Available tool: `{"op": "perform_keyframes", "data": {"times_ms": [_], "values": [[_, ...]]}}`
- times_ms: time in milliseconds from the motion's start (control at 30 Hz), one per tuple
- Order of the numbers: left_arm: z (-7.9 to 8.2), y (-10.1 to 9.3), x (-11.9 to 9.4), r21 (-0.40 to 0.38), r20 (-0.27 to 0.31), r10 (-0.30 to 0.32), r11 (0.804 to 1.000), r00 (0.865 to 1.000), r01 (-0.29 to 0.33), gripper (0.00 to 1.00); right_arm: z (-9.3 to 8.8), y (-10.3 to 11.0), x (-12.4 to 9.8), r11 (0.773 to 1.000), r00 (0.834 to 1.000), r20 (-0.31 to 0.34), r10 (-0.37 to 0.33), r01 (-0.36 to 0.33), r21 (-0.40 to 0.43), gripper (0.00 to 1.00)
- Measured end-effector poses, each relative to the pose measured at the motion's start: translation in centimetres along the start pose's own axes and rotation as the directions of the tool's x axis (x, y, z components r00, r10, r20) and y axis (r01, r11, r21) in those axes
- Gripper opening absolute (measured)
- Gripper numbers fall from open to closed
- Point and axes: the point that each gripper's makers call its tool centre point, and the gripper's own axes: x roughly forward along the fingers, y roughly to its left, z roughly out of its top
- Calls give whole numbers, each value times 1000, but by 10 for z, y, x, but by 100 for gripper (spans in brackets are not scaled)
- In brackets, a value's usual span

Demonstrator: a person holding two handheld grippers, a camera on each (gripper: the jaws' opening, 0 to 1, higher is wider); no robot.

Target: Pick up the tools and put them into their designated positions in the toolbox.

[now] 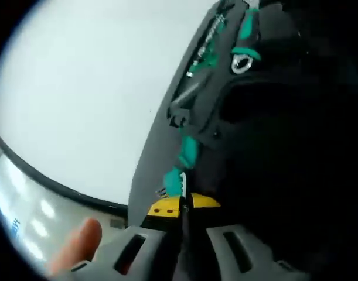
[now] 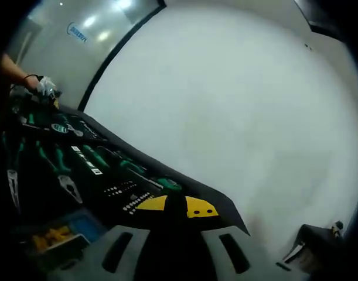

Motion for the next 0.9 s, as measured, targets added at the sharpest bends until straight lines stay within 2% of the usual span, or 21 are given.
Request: {"op": "perform_keyframes", "data": {"times_ms": [67,100,167,233,300,333,400,433,467,533,600,633,700,800,833,900], "values": [[3,6,-8,-20,20,26,999,999,-25,0,0,0,0,1000,1000,-1,0,0,1,7],[10,5,-18,-62,49,20,998,999,-17,0,0,0,0,1000,1000,-1,0,0,2,7],[18,6,-35,-123,70,27,992,997,-18,0,-1,0,0,1000,1000,-3,1,-1,4,7],[25,6,-52,-143,83,31,990,996,-19,0,-2,0,1,1000,1000,-8,1,-1,1,7],[40,2,-75,-224,120,24,975,992,4,0,-4,0,2,1000,1000,-15,0,0,0,7],[51,-1,-89,-269,160,16,963,987,28,0,-4,0,2,1000,1000,-16,0,0,0,7],[59,-6,-101,-308,178,9,950,984,47,0,-4,0,2,1000,1000,-18,1,-1,4,7],[61,-9,-108,-308,155,15,951,988,34,0,-4,0,2,1000,1000,-18,1,-1,4,7],[68,-12,-116,-297,158,24,954,987,25,0,-5,0,3,1000,1000,-20,2,-2,1,7],[84,-23,-126,-295,184,1,954,983,54,0,-5,1,3,1000,1000,-23,3,-3,-1,7],[98,-34,-133,-281,210,10,958,978,50,0,-6,1,3,1000,1000,-27,4,-4,-3,7],[102,-39,-134,-247,206,-1,967,979,53,0,-6,1,3,1000,1000,-28,4,-4,-4,7],[107,-56,-137,-265,179,-38,961,983,85,0,-6,0,3,1000,1000,-29,2,-2,-7,7],[108,-73,-137,-162,170,-79,981,982,107,1,-7,-1,2,1000,1000,-31,-2,2,-5,7],[107,-74,-139,-188,169,-85,975,982,117,2,-7,-1,2,1000,999,-33,-3,3,-5,7],[111,-77,-145,-280,215,-112,945,970,171,15,-8,-1,2,1000,999,-36,-3,3,-7,8]]}}
